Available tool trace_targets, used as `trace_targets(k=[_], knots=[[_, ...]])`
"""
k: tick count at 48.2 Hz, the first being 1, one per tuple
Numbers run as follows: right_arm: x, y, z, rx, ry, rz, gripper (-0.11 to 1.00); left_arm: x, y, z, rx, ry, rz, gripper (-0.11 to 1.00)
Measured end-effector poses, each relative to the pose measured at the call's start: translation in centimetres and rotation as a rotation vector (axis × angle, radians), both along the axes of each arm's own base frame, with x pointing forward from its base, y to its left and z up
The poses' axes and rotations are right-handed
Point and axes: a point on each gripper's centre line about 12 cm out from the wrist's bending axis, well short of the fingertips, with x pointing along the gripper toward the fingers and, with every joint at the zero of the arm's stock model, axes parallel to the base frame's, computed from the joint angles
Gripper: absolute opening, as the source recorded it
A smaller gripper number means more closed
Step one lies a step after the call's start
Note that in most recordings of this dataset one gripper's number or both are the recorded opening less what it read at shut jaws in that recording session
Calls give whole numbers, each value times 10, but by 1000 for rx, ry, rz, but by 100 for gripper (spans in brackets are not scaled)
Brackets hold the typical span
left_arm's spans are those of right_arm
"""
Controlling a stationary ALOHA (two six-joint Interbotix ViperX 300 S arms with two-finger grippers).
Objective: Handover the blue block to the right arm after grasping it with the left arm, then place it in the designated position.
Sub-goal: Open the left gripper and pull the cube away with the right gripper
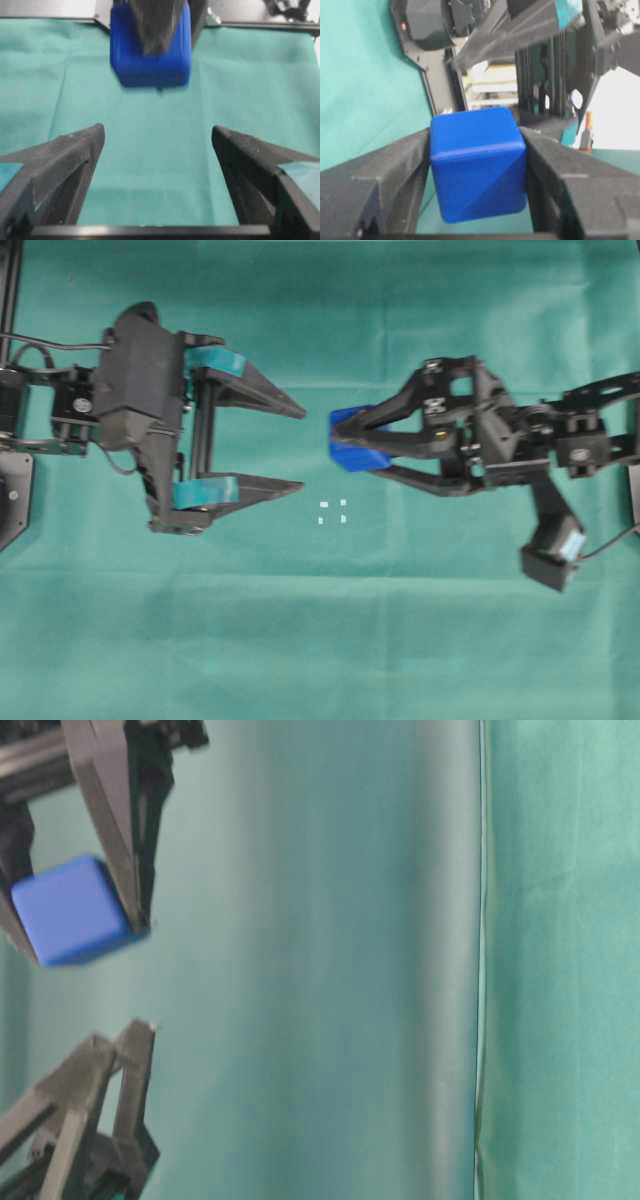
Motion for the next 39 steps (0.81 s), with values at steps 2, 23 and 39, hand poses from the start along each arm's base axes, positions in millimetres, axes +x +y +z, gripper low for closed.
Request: trace_targets(k=[2,23,39], knots=[[-5,-1,1,0,1,-7,57,-3,0,0,1,-2,0,100],[-14,-1,-1,221,22,-76,57,-10,0,2,0,-11,0,100],[-14,0,-2,846,42,-221,56,-10,0,1,0,-9,0,100]])
